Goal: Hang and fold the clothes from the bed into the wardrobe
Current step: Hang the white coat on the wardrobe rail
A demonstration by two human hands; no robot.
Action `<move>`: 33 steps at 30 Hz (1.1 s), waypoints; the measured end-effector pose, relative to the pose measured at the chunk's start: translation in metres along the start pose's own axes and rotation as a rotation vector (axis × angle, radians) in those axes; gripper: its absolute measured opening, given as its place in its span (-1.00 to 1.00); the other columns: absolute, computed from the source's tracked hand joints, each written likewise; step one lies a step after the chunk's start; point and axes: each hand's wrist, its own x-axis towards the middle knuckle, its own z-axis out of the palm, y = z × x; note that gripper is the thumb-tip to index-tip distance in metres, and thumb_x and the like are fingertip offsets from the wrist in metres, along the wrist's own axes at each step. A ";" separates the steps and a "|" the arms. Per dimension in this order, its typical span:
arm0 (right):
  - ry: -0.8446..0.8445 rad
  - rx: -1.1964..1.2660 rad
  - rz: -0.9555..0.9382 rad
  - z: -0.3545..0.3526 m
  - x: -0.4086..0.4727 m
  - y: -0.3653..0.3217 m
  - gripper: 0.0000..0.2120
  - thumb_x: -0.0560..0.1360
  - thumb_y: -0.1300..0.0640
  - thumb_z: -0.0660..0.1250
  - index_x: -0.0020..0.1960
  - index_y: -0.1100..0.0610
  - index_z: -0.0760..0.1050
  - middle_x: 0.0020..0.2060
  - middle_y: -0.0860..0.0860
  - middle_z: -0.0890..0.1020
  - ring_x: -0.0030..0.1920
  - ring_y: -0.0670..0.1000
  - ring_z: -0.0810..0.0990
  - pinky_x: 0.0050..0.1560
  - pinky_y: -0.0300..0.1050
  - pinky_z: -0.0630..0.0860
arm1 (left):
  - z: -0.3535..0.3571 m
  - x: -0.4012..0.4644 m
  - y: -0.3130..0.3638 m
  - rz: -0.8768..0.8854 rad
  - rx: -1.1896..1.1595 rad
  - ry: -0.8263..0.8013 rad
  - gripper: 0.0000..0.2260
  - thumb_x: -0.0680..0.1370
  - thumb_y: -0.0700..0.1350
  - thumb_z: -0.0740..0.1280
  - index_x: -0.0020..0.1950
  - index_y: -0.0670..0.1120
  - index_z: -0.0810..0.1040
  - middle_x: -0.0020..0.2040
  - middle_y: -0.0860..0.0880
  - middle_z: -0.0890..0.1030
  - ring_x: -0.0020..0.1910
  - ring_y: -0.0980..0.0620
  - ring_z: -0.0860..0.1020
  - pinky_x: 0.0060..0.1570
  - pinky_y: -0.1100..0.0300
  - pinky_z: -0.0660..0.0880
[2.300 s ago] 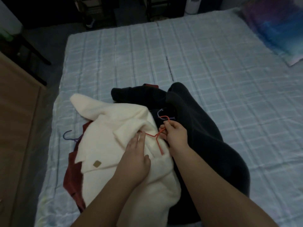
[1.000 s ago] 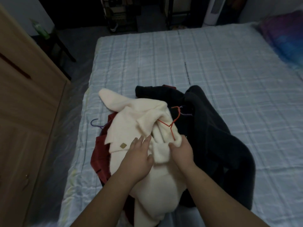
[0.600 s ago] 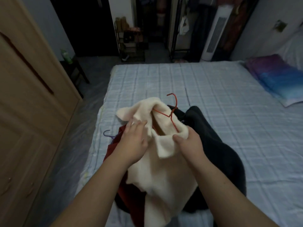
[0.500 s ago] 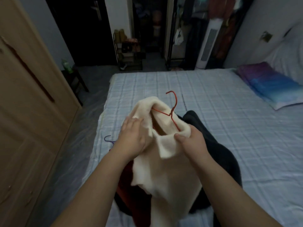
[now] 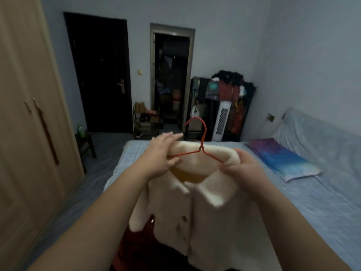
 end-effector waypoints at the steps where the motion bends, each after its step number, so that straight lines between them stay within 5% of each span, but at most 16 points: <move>1: -0.019 0.005 -0.050 -0.015 -0.006 -0.003 -0.61 0.35 0.42 0.46 -0.02 -0.04 0.63 -0.14 -0.03 0.71 -0.11 -0.05 0.67 -0.03 -0.03 0.59 | -0.002 -0.005 0.012 0.002 -0.004 -0.004 -0.44 0.52 0.04 0.41 0.48 0.22 0.30 0.42 0.01 0.41 0.41 -0.03 0.36 0.44 -0.02 0.27; 4: -0.045 -0.077 -0.184 -0.056 -0.020 -0.006 -0.49 0.32 0.25 0.49 0.16 -0.19 0.55 -0.01 -0.11 0.66 -0.02 -0.12 0.63 0.02 -0.10 0.56 | -0.002 -0.026 0.050 -0.013 -0.024 0.040 -0.56 0.53 0.05 0.40 0.38 0.25 0.42 0.22 0.10 0.54 0.16 0.05 0.53 0.16 0.09 0.47; 9: -0.126 -0.342 -0.279 -0.094 -0.043 0.019 -0.39 0.50 0.16 0.39 0.40 -0.32 0.31 0.29 -0.18 0.47 0.25 -0.12 0.46 0.24 -0.24 0.32 | 0.014 -0.058 0.103 -0.047 0.067 0.193 -0.73 0.58 0.13 0.30 0.28 0.29 0.49 0.04 0.18 0.49 -0.03 0.13 0.51 -0.10 0.18 0.39; 14: -0.169 -0.384 -0.208 -0.098 -0.068 0.045 -0.46 0.52 0.14 0.31 0.43 -0.26 0.34 0.27 -0.02 0.57 0.23 0.05 0.53 0.12 -0.21 0.33 | 0.023 -0.093 0.124 -0.120 0.155 0.285 -0.76 0.59 0.12 0.26 0.25 0.27 0.52 0.10 0.19 0.48 0.10 0.11 0.49 -0.02 0.08 0.48; 20: -0.073 -0.327 -0.342 -0.102 -0.090 0.031 -0.49 0.47 0.20 0.31 0.37 -0.14 0.49 0.22 -0.05 0.63 0.21 0.01 0.55 0.11 -0.27 0.35 | -0.007 -0.122 0.141 -0.144 0.350 0.327 -0.73 0.62 0.06 0.22 0.30 0.25 0.51 0.19 0.12 0.49 0.17 0.00 0.47 0.01 0.02 0.49; 24: -0.072 -0.266 -0.421 -0.095 -0.102 0.015 -0.49 0.42 0.12 0.20 0.32 -0.24 0.46 0.13 -0.16 0.62 0.12 -0.05 0.57 0.09 -0.14 0.46 | -0.035 -0.139 0.142 -0.185 0.390 0.160 -0.63 0.61 -0.04 0.22 0.35 0.33 0.43 0.46 0.13 0.31 0.35 0.00 0.39 0.13 -0.10 0.50; 27: -0.139 -0.196 -0.451 -0.081 -0.106 0.004 -0.40 0.52 0.23 0.21 0.40 -0.33 0.36 0.25 -0.26 0.52 0.20 -0.21 0.48 0.17 -0.26 0.40 | -0.047 -0.149 0.147 -0.156 0.157 -0.012 -0.46 0.58 -0.26 0.17 0.39 0.32 0.43 0.28 0.18 0.45 0.27 0.08 0.45 0.24 0.07 0.45; 29: -0.191 -0.183 -0.450 -0.074 -0.104 -0.003 -0.42 0.54 0.25 0.22 0.36 -0.35 0.39 0.25 -0.25 0.52 0.24 -0.20 0.47 0.21 -0.24 0.38 | -0.053 -0.155 0.146 -0.175 0.074 -0.036 -0.51 0.58 -0.27 0.19 0.34 0.26 0.51 0.18 0.21 0.48 0.23 0.13 0.46 0.27 0.15 0.41; 33: -0.164 -0.267 -0.510 -0.056 -0.110 -0.007 -0.54 0.55 0.20 0.24 0.31 -0.26 0.45 0.14 -0.15 0.58 0.16 -0.08 0.54 0.20 -0.15 0.45 | -0.055 -0.158 0.145 -0.175 0.084 0.006 -0.85 0.60 0.06 0.32 0.14 0.22 0.60 0.13 0.21 0.52 0.15 0.17 0.49 0.22 0.08 0.45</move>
